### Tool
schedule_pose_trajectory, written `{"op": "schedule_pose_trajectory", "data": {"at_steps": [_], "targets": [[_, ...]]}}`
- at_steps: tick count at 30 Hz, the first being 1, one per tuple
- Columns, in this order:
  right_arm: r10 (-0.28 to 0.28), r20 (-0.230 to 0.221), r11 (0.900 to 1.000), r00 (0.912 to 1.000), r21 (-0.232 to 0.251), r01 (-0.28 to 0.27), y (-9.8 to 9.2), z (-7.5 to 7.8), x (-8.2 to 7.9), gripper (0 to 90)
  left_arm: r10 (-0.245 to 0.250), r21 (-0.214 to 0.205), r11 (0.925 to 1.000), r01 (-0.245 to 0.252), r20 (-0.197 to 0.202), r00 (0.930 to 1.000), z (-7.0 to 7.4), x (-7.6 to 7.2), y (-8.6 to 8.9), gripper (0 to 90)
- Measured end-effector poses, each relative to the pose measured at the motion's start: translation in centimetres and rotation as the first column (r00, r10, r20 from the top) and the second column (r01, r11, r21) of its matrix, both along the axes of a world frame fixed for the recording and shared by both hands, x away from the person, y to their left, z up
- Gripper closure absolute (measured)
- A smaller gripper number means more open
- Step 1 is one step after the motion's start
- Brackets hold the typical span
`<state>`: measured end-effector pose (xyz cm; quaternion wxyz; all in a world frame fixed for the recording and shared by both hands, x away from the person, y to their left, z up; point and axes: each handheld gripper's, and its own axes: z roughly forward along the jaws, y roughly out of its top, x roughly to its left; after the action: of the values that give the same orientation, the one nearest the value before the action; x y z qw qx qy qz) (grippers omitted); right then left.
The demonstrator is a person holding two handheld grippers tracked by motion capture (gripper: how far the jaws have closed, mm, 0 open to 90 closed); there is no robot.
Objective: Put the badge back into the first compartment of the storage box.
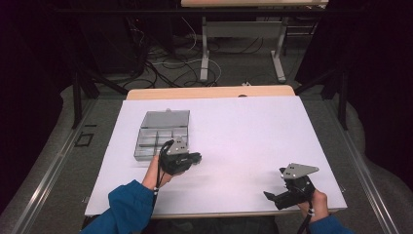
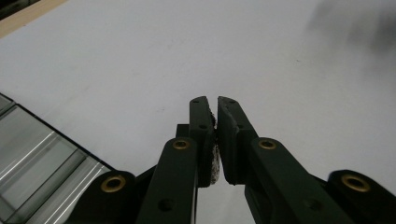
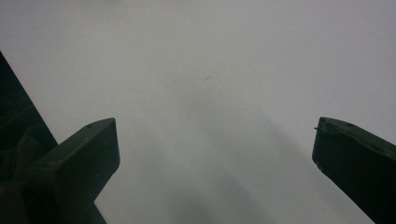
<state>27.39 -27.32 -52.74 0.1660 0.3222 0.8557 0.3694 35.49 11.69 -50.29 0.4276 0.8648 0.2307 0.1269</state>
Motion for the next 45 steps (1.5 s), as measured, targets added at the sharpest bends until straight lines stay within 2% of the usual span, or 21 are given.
{"op": "schedule_pose_trajectory", "data": {"at_steps": [17, 24, 31, 40, 45], "targets": [[-0.008, 0.004, 1.0, 1.0, 0.001, 0.008, 0.1, 0.0, 0.0, 0.4, 0.088, -0.026, 0.9958, -0.088, 0.013, 0.996, 0.7, 0.5, 3.1, 85.4], [-0.003, -0.006, 1.0, 1.0, 0.0, 0.003, 0.0, 0.0, 0.0, 0.4, 0.111, -0.029, 0.9935, -0.11, 0.019, 0.9936, 0.9, 0.8, 3.8, 85.4], [-0.001, -0.003, 1.0, 1.0, 0.0, 0.001, 0.1, 0.0, 0.0, 0.4, 0.141, -0.057, 0.9886, -0.14, 0.016, 0.9899, 1.2, 0.9, 4.6, 85.4], [0.002, -0.003, 1.0, 1.0, 0.002, -0.002, 0.0, 0.0, 0.0, 0.5, 0.176, -0.057, 0.983, -0.175, 0.022, 0.9841, 1.5, 1.3, 5.7, 85.4], [0.004, -0.003, 1.0, 1.0, 0.003, -0.004, 0.0, 0.0, 0.0, 0.5, 0.203, -0.08, 0.9765, -0.2, 0.029, 0.9787, 1.9, 1.4, 6.6, 85.4]]}}
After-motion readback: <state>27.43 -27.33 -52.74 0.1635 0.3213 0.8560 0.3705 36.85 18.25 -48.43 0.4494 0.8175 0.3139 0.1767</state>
